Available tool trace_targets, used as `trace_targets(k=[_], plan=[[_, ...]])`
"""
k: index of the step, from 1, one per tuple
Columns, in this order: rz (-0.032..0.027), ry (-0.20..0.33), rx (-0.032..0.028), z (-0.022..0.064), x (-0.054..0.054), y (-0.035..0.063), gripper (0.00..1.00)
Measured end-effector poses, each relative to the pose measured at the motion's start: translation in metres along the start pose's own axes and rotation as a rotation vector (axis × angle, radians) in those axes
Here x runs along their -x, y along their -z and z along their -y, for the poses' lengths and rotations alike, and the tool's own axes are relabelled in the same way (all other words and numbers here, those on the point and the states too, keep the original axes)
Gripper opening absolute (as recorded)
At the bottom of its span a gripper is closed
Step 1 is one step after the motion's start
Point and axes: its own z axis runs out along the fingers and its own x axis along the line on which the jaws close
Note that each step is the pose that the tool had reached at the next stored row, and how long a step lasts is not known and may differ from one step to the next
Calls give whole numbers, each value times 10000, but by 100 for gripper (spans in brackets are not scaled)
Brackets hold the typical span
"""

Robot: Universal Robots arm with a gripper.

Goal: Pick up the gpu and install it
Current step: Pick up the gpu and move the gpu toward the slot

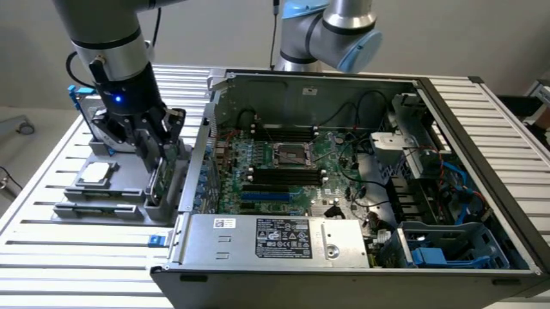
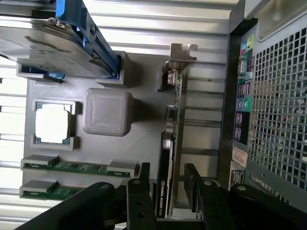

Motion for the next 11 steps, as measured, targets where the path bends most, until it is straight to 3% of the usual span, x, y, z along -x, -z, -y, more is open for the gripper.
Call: trace_targets(k=[11], plan=[[1,0,3,-13,21,-201,42]])
